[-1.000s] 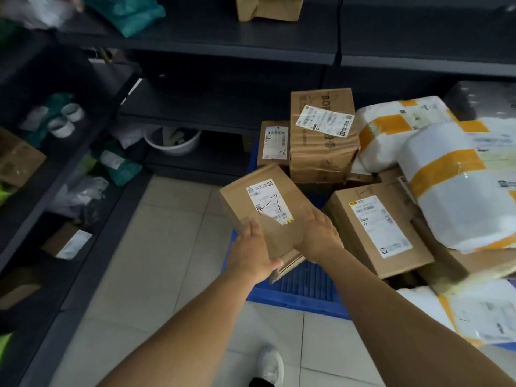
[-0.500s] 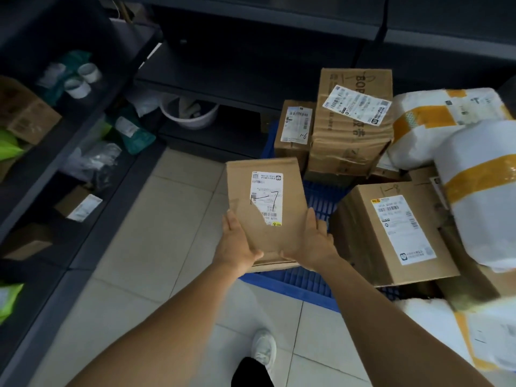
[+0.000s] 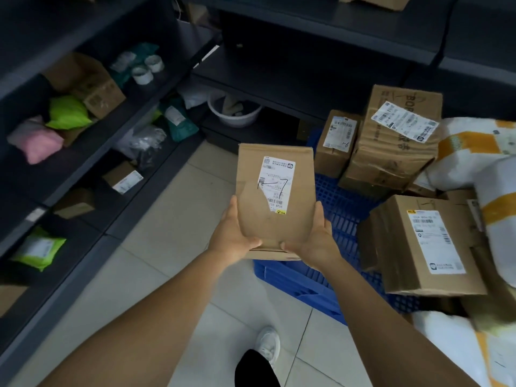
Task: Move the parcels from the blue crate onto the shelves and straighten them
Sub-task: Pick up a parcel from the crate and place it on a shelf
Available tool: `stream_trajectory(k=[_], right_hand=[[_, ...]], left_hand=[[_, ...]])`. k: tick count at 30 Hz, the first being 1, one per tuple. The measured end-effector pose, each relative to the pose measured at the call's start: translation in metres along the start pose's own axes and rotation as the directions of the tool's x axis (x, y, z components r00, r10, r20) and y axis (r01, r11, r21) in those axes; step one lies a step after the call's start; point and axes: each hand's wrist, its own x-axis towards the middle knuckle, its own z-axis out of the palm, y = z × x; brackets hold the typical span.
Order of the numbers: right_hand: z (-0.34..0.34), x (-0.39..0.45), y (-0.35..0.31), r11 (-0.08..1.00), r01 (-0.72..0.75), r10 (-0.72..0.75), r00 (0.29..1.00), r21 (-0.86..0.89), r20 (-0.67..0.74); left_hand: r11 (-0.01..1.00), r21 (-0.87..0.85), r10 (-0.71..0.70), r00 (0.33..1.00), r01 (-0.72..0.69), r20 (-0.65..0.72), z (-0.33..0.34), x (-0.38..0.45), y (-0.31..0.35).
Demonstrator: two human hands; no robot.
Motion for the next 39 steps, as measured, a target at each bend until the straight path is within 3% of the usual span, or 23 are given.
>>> stream_trajectory(k=[11,22,33,39], right_hand=[[0.068,-0.105,-0.111,0.957,0.291,-0.291,0.957,-0.008,0.014],[0.182,-0.279,-0.193,0.822,0.568,-0.562,0.82,-0.044,0.11],[0.274,-0.448,-0.266,0.571,0.821,-0.796,0.551,0.009,0.251],[0.321,-0.512,-0.303,0.456,0.886,-0.844,0.399,0.086,0.359]], left_hand=[[0.988,-0.146,0.017,0.963,-0.058,-0.269,-0.125,-0.106,-0.065],[0.967,-0.212,-0.008,0.816,-0.141,-0.578,-0.237,-0.304,-0.177],[0.955,-0.253,-0.118,0.584,-0.154,-0.803,-0.324,-0.494,-0.26],[0.957,-0.248,-0.16,0.448,-0.147,-0.88,-0.357,-0.574,-0.29]])
